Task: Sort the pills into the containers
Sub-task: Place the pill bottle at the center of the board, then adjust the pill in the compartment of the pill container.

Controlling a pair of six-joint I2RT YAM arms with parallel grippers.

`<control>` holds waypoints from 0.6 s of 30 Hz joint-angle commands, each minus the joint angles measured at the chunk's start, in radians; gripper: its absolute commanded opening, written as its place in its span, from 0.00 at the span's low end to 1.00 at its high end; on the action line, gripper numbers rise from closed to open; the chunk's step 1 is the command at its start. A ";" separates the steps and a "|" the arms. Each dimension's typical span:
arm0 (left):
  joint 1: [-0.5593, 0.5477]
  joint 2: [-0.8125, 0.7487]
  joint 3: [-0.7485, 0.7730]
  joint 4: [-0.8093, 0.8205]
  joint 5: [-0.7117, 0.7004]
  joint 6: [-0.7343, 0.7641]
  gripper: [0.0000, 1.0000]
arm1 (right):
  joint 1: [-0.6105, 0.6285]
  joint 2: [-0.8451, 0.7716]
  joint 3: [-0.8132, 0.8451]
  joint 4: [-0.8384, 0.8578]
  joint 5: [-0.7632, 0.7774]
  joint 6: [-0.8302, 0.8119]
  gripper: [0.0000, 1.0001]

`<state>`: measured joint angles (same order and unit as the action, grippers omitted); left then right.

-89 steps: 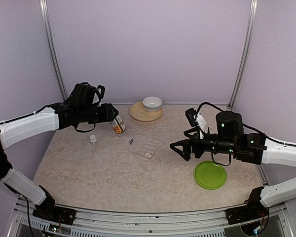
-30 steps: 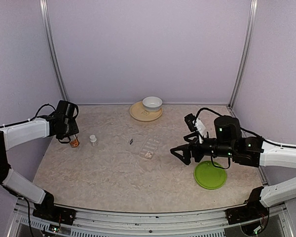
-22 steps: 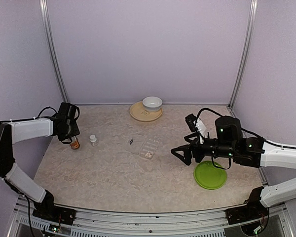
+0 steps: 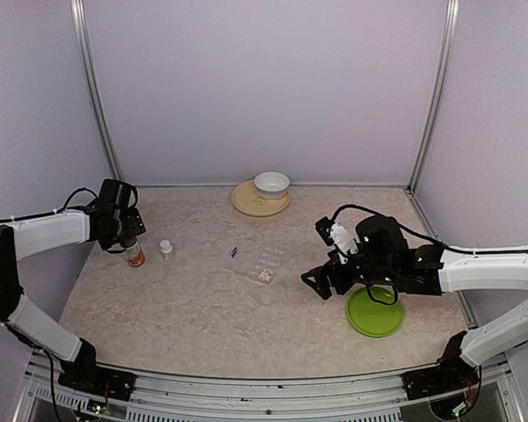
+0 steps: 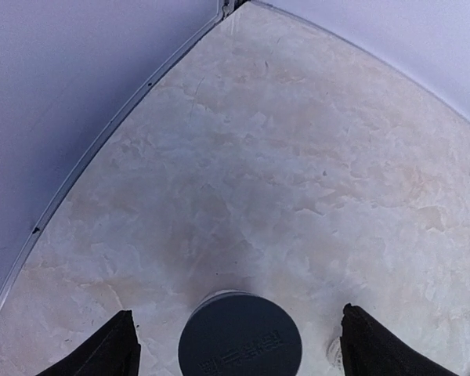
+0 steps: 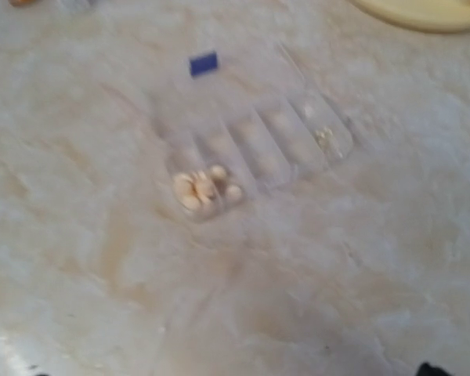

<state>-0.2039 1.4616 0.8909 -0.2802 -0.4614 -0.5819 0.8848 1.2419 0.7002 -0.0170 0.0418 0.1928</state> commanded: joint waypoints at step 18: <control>-0.356 0.070 0.299 0.003 0.286 0.026 0.99 | 0.000 0.582 0.410 0.115 0.123 -0.162 1.00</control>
<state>-0.5396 1.4433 1.1252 -0.2657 -0.2775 -0.5747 0.8829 1.7565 1.0626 0.0612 0.1394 0.0631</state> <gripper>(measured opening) 0.987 0.996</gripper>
